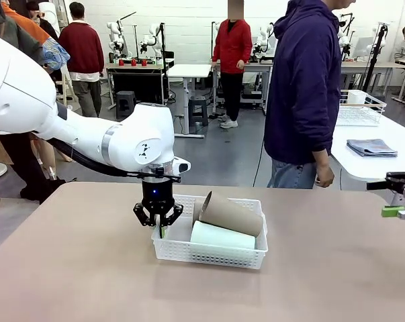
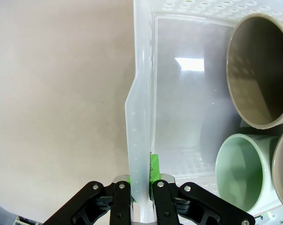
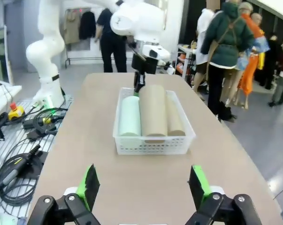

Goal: Clean and organize the cups into the basket.
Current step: Pick up the Reusable plastic cup from the right side of the table and stack it inside the Organizing basket in the center of the table, then move the Organizing basket back to the left side of the table.

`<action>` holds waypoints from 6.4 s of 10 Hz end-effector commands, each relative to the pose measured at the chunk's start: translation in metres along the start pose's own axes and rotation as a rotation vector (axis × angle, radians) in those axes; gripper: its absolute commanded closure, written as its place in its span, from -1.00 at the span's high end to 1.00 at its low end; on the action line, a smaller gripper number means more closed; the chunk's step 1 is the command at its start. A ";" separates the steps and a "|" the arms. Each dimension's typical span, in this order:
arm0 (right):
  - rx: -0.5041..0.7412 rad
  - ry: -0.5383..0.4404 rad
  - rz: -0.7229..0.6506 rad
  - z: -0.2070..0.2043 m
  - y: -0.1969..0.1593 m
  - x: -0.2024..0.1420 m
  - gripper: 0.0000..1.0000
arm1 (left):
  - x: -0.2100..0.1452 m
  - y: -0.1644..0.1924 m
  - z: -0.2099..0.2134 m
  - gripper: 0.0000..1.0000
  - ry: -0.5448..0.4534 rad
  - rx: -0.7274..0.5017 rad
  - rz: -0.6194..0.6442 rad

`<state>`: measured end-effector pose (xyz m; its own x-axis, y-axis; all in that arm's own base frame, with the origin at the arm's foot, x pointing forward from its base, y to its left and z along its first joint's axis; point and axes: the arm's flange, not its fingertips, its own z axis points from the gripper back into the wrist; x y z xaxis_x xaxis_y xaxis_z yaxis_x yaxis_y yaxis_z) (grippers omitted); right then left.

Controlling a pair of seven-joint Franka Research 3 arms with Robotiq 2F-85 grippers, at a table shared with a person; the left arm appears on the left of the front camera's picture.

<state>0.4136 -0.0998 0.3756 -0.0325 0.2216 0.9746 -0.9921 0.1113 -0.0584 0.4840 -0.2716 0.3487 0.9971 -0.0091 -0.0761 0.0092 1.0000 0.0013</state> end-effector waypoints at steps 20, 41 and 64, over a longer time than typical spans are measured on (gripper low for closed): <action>-0.017 -0.023 -0.028 0.001 -0.011 -0.015 1.00 | 0.000 0.001 0.002 -1.00 -0.006 -0.001 0.000; -0.037 -0.084 -1.475 0.182 0.055 -0.057 1.00 | 0.000 0.001 0.002 -1.00 -0.006 -0.001 0.000; -0.037 -0.084 -1.475 0.182 0.055 -0.057 1.00 | -0.080 0.340 -0.016 -0.89 -0.074 0.037 0.087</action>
<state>0.3396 -0.2852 0.3553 0.9733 -0.1631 0.1617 -0.1287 0.1960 0.9721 0.4091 0.0748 0.3400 0.9962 0.0866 -0.0013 -0.0865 0.9957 0.0318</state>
